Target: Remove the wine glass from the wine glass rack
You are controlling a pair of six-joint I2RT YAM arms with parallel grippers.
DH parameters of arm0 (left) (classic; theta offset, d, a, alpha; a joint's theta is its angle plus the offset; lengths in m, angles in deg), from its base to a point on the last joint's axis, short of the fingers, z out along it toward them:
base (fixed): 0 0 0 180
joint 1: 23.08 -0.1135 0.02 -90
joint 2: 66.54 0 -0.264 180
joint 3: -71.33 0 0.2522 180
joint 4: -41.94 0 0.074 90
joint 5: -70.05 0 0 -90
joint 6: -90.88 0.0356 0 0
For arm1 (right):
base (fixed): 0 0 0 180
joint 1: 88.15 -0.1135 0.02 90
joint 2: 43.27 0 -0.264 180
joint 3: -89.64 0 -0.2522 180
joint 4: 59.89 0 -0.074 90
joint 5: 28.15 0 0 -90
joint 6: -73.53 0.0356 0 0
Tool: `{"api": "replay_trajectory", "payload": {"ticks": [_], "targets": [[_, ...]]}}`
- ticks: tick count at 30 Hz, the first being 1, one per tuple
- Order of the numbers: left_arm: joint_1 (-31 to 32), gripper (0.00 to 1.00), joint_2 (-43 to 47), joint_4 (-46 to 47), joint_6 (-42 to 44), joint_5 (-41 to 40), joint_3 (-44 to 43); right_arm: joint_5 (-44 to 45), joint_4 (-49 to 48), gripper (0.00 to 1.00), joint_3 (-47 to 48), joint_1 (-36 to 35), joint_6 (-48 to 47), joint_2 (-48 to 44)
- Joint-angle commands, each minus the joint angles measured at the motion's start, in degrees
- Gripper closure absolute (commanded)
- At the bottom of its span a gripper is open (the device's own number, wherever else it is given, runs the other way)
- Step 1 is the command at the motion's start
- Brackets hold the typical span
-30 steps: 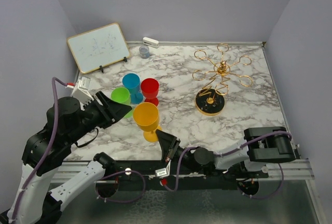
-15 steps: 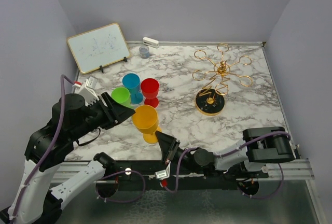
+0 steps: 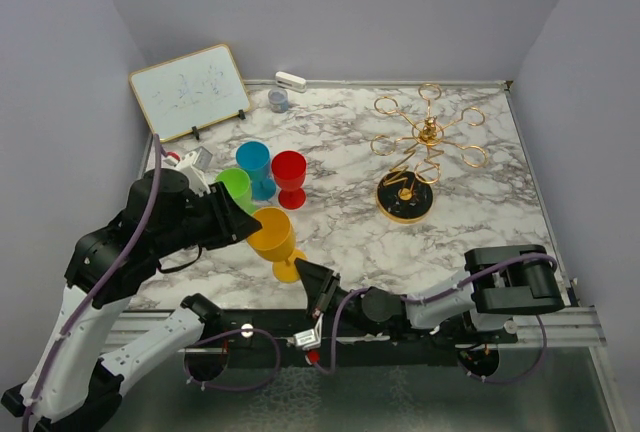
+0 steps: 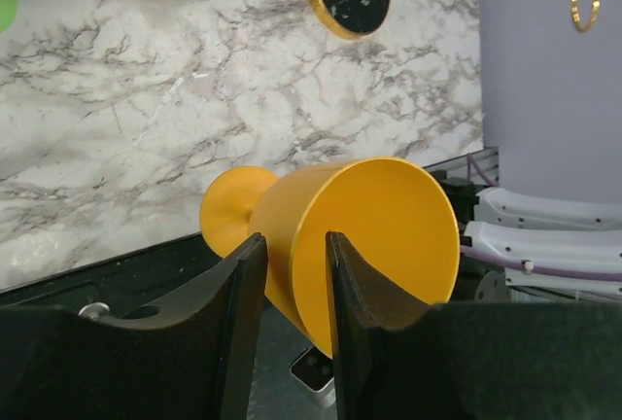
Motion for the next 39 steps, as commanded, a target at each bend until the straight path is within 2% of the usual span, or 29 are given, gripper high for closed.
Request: {"api": "replay_trajectory", "payload": {"ticks": [1, 3, 5, 7, 9, 11, 15, 18, 26, 32, 37, 39], "targets": [[0.0, 0.68, -1.5, -5.8, 5.1, -2.7, -0.9, -0.7, 0.0, 0.99, 1.2, -0.9, 1.3, 0.7], [0.0, 0.73, -1.7, -6.2, 5.7, -3.8, -0.9, -0.6, 0.4, 0.99, 1.4, -1.0, 1.4, 0.8], [0.0, 0.89, -1.6, -5.8, 6.0, -4.3, -0.7, -0.2, 0.6, 0.99, 1.5, -1.1, 1.5, 1.0], [0.0, 1.0, -1.9, -5.5, 6.4, -4.4, -0.6, 0.2, 0.4, 0.99, 1.5, -1.2, 1.6, 1.0], [0.0, 1.0, -2.2, -5.5, 6.4, -4.8, -0.6, 0.9, 0.0, 0.99, 1.6, -1.3, 1.7, 1.0], [0.0, 1.0, -2.3, -5.4, 6.4, -5.8, -0.9, 2.0, -0.7, 0.94, 1.5, -1.4, 2.1, 0.9], [0.0, 1.0, -2.2, -5.3, 6.1, -9.6, -2.2, 5.9, -0.9, 0.69, 0.9, -2.0, 3.6, 0.4], [0.0, 1.0, -2.1, -4.4, 5.4, -12.9, -2.9, 7.9, -2.1, 0.59, -0.8, -2.6, 4.4, -0.3], [0.0, 1.0, -3.1, 0.7, 4.9, -18.9, -1.3, 15.0, 3.6, 0.57, -4.0, -6.0, 9.6, -4.0], [0.0, 1.0, -4.3, 6.4, 5.1, -21.1, 2.8, 20.1, 26.9, 0.57, -2.2, -9.9, 25.9, -9.8], [0.0, 1.0, -7.5, 8.7, 6.6, -23.0, 5.7, 26.4, 32.8, 0.57, -2.4, -14.5, 34.2, -13.0], [0.0, 1.0, -9.1, 9.5, 7.5, -23.8, 6.9, 29.5, 38.2, 0.57, -0.6, -15.9, 39.5, -13.9]]}}
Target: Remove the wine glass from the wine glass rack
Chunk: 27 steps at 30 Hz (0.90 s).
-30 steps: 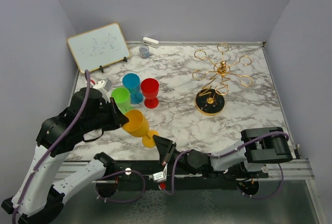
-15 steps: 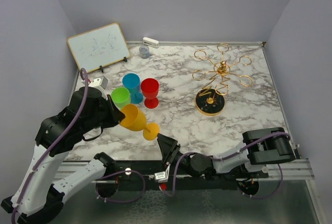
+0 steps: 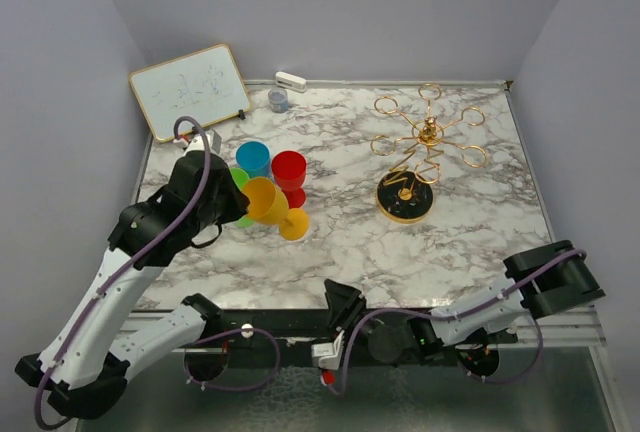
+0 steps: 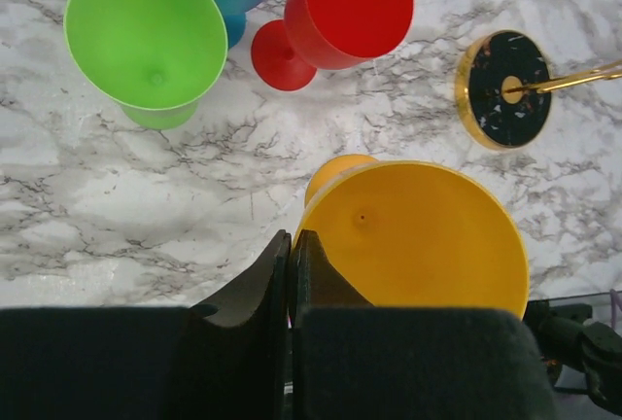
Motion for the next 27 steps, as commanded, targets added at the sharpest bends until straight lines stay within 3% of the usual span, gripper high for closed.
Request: {"api": "replay_trajectory", "payload": {"ticks": [1, 4, 6, 13, 27], "targets": [[-0.1, 1.0, -3.4, 4.7, 2.5, -3.9, 2.5, 9.8, 17.2, 0.57, 4.6, -3.2, 17.2, -2.8], [-0.1, 1.0, -5.7, 6.1, 3.7, -5.2, 3.8, 11.5, 36.3, 0.59, 11.8, -3.7, 34.6, -3.8], [-0.1, 1.0, -6.8, 7.3, 4.2, -5.7, 4.9, 13.1, 43.0, 0.6, 14.3, -4.2, 41.7, -4.8], [-0.1, 1.0, -9.7, 10.0, 5.5, -11.0, 8.0, 16.5, 48.9, 0.6, 13.9, -6.0, 48.7, -10.2], [-0.1, 1.0, -17.3, 18.4, 7.1, -14.7, 11.8, 19.8, 51.7, 0.6, 14.3, -7.5, 51.3, -15.4]]}}
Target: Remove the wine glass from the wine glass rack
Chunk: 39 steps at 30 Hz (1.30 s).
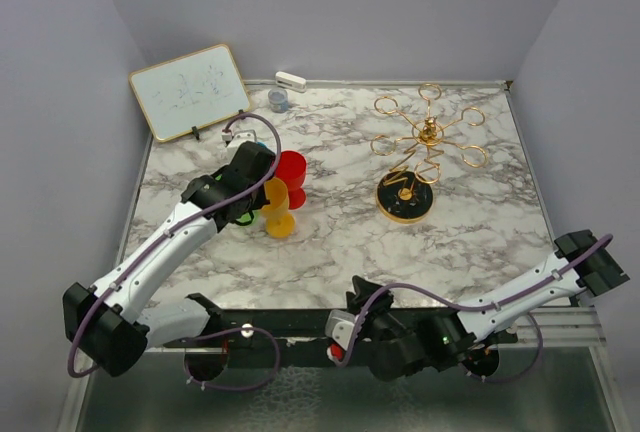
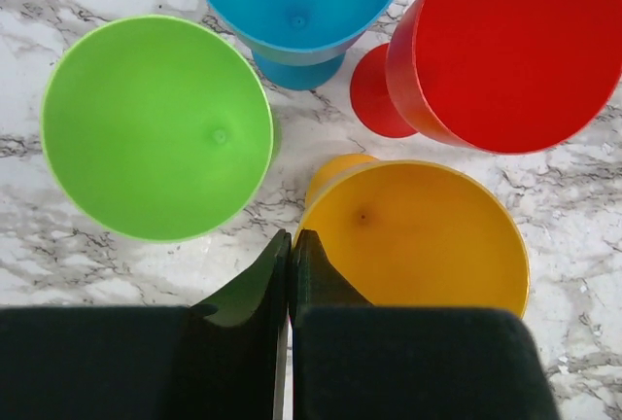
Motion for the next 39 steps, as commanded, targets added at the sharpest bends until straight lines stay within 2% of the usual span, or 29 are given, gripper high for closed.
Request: {"api": "replay_trajectory", "payload": {"ticks": [1, 7, 13, 16, 22, 26, 28, 31, 32, 34, 39], "targets": [[-0.1, 1.0, -2.3, 4.3, 1.4, -3.9, 0.4, 2.7, 2.5, 0.6, 0.9, -0.8, 2.9, -1.2], [-0.1, 0.95, -5.4, 4.0, 1.6, -4.3, -0.2, 3.0, 2.3, 0.6, 0.7, -1.0, 2.9, -1.8], [-0.1, 0.67, -2.7, 4.1, 1.4, -3.0, -0.9, 3.1, 2.1, 0.6, 0.4, -1.0, 2.8, -2.9], [-0.1, 0.61, -1.3, 3.0, 1.5, -2.0, -2.5, 3.0, 2.0, 0.6, 0.4, -1.1, 2.8, -3.2], [-0.1, 0.61, 3.6, 1.2, 0.6, 0.1, -6.3, 3.1, 1.9, 0.6, 0.9, -1.1, 3.1, -3.8], [-0.1, 0.61, 9.8, 5.2, 2.8, -1.7, -5.5, 1.1, 0.1, 0.6, 2.7, -1.1, 3.2, -5.9], [-0.1, 0.61, 12.9, 7.7, 5.2, -4.3, -3.6, -0.4, -4.9, 0.6, 3.1, -1.0, -0.4, -7.9], [-0.1, 0.61, 16.7, 10.6, 8.3, -9.7, -0.7, -2.2, -16.5, 0.6, 4.4, -0.4, -13.1, -10.6], [0.0, 0.61, 18.0, 11.5, 9.1, -11.3, 0.4, -3.1, -19.2, 0.6, 6.2, 0.5, -15.8, -11.0], [-0.1, 0.61, 20.6, 13.3, 10.2, -14.3, 2.4, -6.1, -18.1, 0.6, 12.2, 3.0, -17.8, -9.9], [-0.1, 0.61, 26.8, 16.7, 11.4, -19.5, 7.2, -14.5, -1.0, 0.59, 34.1, 15.0, -14.5, 4.1]]}}
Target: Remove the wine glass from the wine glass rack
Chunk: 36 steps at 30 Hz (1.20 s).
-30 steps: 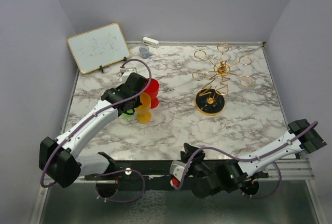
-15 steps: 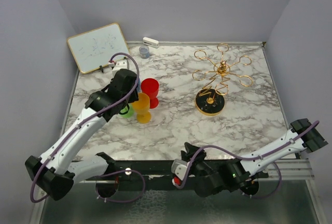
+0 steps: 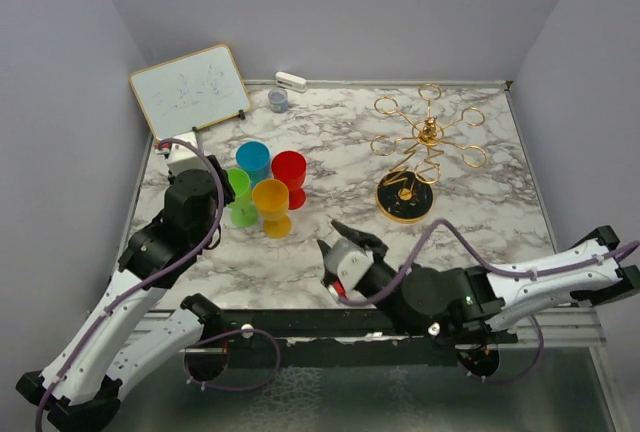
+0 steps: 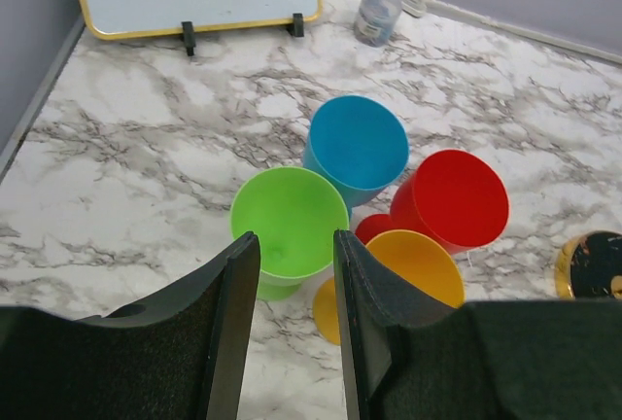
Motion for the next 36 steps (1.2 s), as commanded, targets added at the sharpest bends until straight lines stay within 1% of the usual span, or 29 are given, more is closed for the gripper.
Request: {"api": "replay_trajectory", "payload": {"ticks": [1, 3, 4, 7, 11, 14, 16, 17, 20, 22, 26, 28, 32, 34, 36], "targets": [[-0.1, 0.61, 5.2, 5.4, 3.1, -8.6, 3.7, -9.4, 9.4, 0.59, 18.5, 10.9, -0.9, 12.7], [-0.1, 0.61, 7.3, 6.1, 3.2, -10.9, 4.9, -13.3, 10.7, 0.59, 25.3, 16.6, 0.1, 17.0], [-0.1, 0.61, 8.3, 6.4, 3.4, -11.9, 5.5, -16.7, 11.7, 0.59, 28.8, 21.6, 1.8, 18.2], [-0.1, 0.61, 11.5, 8.3, 4.1, -14.0, 6.8, -27.4, 19.6, 0.6, 41.6, 35.2, 11.8, 21.5], [-0.1, 0.61, 13.9, 11.9, 7.0, -15.2, 9.1, -35.0, 26.7, 0.6, 54.9, 52.0, 22.5, 23.2], [-0.1, 0.61, 13.5, 12.4, 8.3, -15.3, 9.7, -41.6, 32.7, 0.6, 60.9, 66.9, 29.9, 23.6], [-0.1, 0.61, 12.9, 12.0, 8.4, -15.2, 10.0, -47.3, 37.1, 0.6, 61.8, 78.3, 34.3, 23.4], [-0.1, 0.61, 12.7, 11.9, 8.6, -15.2, 10.2, -51.9, 38.4, 0.59, 61.3, 85.3, 36.7, 23.1], [-0.1, 0.61, 13.1, 11.4, 8.4, -15.3, 11.3, -63.3, 38.4, 0.58, 54.3, 102.6, 41.6, 20.6], [-0.1, 0.61, 14.1, 11.2, 8.4, -15.5, 12.1, -70.5, 35.5, 0.57, 46.2, 111.9, 44.7, 17.7], [-0.1, 0.61, 16.4, 8.8, 7.5, -16.7, 12.2, -74.2, 29.3, 0.56, 27.5, 121.7, 49.7, 10.2], [-0.1, 0.61, 18.1, 7.2, 6.6, -17.6, 12.7, -73.8, 26.0, 0.56, 18.4, 124.5, 51.7, 5.1], [-0.1, 0.62, 22.3, 6.9, 6.0, -17.9, 13.8, -71.4, 22.9, 0.56, 3.2, 125.1, 51.6, -6.3], [-0.1, 0.62, 24.0, 7.0, 5.9, -18.6, 14.4, -72.4, 21.0, 0.56, -3.8, 125.1, 49.8, -11.3], [-0.1, 0.62, 25.5, 7.7, 6.6, -18.0, 15.0, -75.5, 19.5, 0.56, -10.4, 125.1, 46.9, -15.8]]}}
